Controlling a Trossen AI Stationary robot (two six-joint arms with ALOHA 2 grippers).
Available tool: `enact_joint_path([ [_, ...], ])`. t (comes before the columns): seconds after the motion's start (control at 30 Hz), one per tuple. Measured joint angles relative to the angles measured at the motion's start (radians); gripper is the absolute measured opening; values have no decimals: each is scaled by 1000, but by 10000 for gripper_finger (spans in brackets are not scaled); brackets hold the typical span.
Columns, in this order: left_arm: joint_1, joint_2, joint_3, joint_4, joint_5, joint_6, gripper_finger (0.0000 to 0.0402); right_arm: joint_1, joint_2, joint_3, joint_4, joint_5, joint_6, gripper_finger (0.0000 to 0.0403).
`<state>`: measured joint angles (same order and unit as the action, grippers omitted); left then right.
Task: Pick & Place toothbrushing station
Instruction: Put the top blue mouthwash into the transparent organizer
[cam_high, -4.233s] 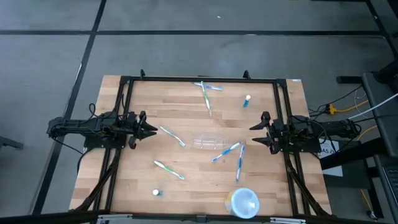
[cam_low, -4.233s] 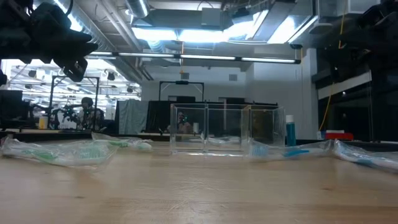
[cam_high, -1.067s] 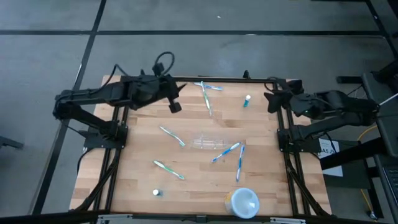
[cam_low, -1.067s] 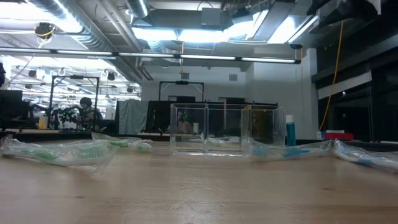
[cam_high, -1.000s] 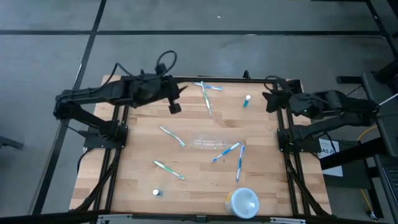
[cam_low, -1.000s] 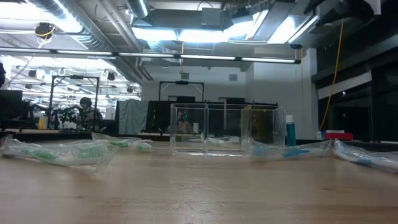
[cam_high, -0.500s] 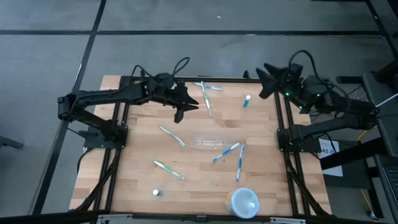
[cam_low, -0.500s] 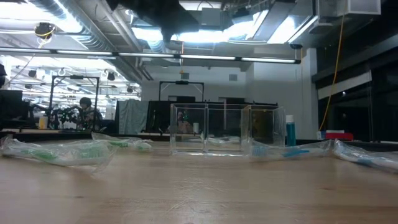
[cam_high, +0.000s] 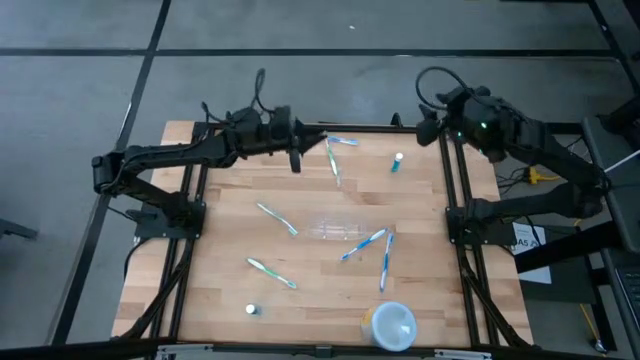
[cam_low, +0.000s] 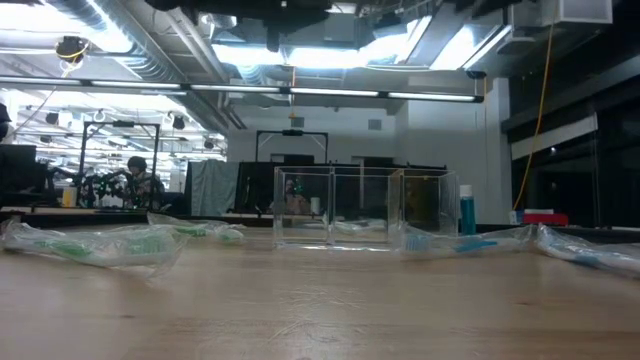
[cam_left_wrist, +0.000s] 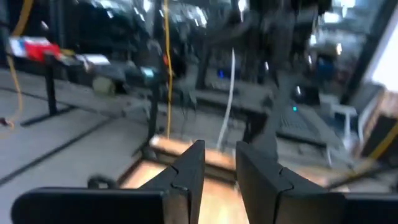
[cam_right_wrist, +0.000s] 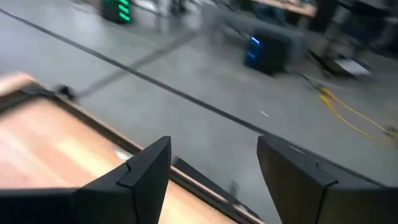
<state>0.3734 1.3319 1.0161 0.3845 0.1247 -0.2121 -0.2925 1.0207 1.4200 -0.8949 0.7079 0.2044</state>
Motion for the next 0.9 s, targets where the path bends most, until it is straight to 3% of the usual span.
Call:
enact_joint_path([
  [0.13,46,0,0,47,-2,-60,87,-116,13,8,-43,-56,8,239],
  [0.3,77,0,0,62,-2,-86,87,-241,13,9,-52,-226,49,239],
  [0.5,86,0,0,62,-21,-101,87,-306,15,9,-56,-256,37,239],
  [0.67,88,0,0,62,-38,-115,87,-348,37,9,-56,-370,45,239],
  [0.9,87,-4,0,50,-36,-70,86,-430,162,10,-121,-566,-177,239],
])
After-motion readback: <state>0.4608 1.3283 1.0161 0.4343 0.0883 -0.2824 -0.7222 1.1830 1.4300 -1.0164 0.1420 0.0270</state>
